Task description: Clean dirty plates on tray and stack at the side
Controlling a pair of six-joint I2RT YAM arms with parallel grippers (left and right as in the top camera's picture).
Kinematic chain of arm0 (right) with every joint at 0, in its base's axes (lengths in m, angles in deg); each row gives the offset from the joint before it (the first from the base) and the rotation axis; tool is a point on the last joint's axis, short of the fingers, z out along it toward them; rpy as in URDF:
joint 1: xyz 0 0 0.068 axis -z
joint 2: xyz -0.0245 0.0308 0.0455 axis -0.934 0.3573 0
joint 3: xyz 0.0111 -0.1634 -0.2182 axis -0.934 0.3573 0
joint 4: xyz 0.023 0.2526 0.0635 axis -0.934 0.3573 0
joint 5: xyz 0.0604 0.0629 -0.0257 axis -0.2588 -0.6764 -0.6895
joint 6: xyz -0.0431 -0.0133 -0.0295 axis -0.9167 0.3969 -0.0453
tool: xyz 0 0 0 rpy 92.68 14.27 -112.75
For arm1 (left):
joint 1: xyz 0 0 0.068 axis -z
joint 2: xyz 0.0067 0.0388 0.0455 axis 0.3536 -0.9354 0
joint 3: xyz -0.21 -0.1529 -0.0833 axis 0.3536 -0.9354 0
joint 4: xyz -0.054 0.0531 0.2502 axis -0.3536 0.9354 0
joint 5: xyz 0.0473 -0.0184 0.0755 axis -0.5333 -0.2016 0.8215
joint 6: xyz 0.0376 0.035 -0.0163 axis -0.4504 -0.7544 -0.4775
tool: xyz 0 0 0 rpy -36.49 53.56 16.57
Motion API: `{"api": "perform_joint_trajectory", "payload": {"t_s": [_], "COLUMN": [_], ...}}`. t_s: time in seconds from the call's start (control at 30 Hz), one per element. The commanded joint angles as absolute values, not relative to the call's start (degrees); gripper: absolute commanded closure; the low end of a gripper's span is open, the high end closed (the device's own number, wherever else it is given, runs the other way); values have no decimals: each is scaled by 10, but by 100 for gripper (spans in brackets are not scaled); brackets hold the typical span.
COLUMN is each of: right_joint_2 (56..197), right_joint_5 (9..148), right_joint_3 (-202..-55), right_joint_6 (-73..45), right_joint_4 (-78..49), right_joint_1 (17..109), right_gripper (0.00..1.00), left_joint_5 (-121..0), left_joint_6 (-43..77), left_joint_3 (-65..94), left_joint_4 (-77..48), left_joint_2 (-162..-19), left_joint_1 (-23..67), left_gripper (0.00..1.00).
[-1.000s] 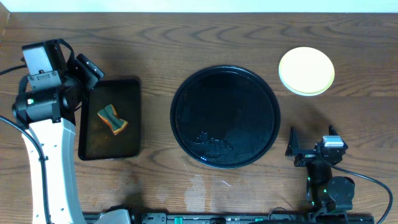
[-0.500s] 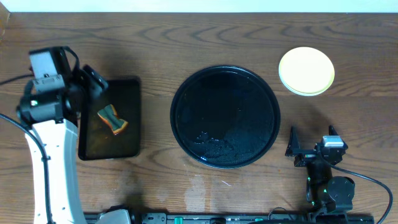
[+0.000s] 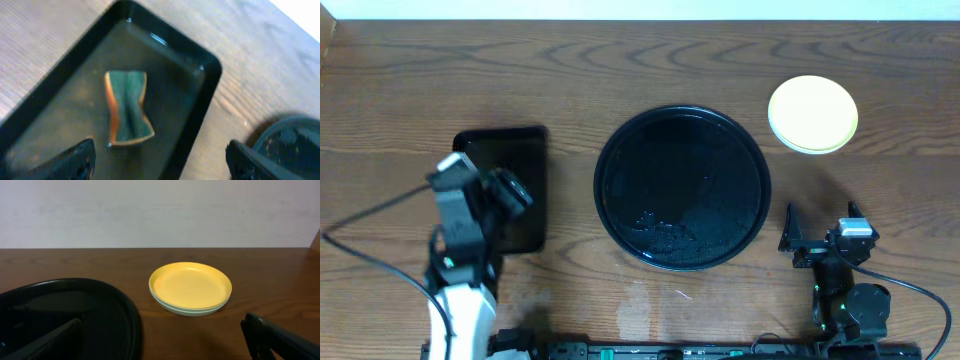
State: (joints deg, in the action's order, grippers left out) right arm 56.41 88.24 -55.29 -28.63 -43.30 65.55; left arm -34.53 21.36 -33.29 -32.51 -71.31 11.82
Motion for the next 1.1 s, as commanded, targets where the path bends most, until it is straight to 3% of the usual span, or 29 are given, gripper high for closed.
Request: {"api": "perform_joint_trajectory", "payload": {"t_s": [0.0,0.3,1.07], "right_joint_2": [560,560,560], "right_joint_5": [878,879,879], "right_joint_3": [-552,-552,-552], "right_joint_6": [-292,-292,-292], "right_joint_4": [-430,-430,-430], "right_joint_1": [658,658,658], "right_gripper": [1,1,1], "left_joint_5": [-347,-347,-346], "left_joint_6": [206,105,31], "left_joint_3": [-420,-579,-648], "left_joint_4": [-385,-515,-446], "left_joint_2": [-646,-464,-188], "left_joint_1": [137,191,192], "left_gripper": [16,16,16]}}
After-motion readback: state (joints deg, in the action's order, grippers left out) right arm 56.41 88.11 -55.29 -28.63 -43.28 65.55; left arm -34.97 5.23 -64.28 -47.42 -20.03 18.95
